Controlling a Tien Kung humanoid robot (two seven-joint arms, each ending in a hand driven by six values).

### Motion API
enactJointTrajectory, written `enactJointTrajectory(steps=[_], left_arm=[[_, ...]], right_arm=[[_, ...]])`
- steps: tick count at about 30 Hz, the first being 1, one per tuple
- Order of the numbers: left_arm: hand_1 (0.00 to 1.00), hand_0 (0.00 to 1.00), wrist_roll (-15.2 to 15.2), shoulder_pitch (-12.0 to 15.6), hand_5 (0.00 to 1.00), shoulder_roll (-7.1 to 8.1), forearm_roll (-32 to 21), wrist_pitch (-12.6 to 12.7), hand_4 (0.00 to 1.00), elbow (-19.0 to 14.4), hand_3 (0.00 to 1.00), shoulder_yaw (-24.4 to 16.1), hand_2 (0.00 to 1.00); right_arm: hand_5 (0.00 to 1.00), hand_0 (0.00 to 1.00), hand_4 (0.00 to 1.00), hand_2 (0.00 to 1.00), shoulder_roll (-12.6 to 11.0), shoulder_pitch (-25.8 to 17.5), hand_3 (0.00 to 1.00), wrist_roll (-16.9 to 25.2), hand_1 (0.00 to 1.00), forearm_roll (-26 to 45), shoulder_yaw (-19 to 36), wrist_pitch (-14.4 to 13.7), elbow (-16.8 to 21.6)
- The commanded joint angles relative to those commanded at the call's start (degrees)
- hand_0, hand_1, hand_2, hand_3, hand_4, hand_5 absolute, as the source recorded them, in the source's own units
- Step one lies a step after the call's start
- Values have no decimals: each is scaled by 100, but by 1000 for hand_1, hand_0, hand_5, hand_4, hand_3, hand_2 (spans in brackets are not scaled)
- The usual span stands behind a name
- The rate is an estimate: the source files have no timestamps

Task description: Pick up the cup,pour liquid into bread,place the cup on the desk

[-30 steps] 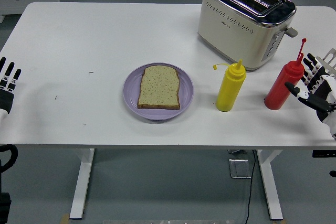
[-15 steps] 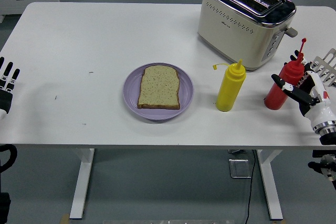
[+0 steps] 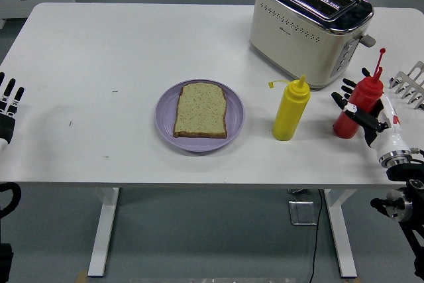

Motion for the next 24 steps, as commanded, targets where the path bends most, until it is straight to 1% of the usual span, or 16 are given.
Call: enactJointTrajectory(steps=[1,2,7,8,13,14,19,20,24], left_arm=[[729,777,0,1,930,0,0,1,522,1,661,2,724],[728,777,0,1,930,0,0,1,522,1,662,2,724],[728,777,-2,9,930,0,0,3,522,7,662,12,724],[728,777,-2,11,931,0,1,3,522,8,661,12,724],[728,777,-4,18,931,0,2,3,522,24,661,17,724],[728,777,-3,20,931,0,2,2,522,27,660,23,724],[728,777,-4,25,931,0,6,1,522,28,660,28,724],[728,777,-5,26,931,0,5,0,522,27,661,29,724],[728,777,-3,35,931,0,4,3,522,30,661,31,724]], right_arm=[[229,658,924,476,11,14,736,-22,533,78,-27,-57,-8],[234,411,926,326,14,18,482,-28,347,98,-35,-73,-11],[234,411,926,326,33,25,482,-105,347,315,-129,-182,-45],[241,285,925,249,36,23,359,-101,240,374,-143,-194,-44],[241,285,925,249,38,22,359,-13,240,656,-183,-175,-37],[247,202,913,200,41,23,294,15,171,720,-185,-170,-32],[247,202,913,200,36,27,294,80,171,856,-195,-193,-10],[256,126,907,138,36,27,245,86,94,866,-193,-196,-4],[256,126,907,138,35,27,245,82,94,832,-188,-258,29]])
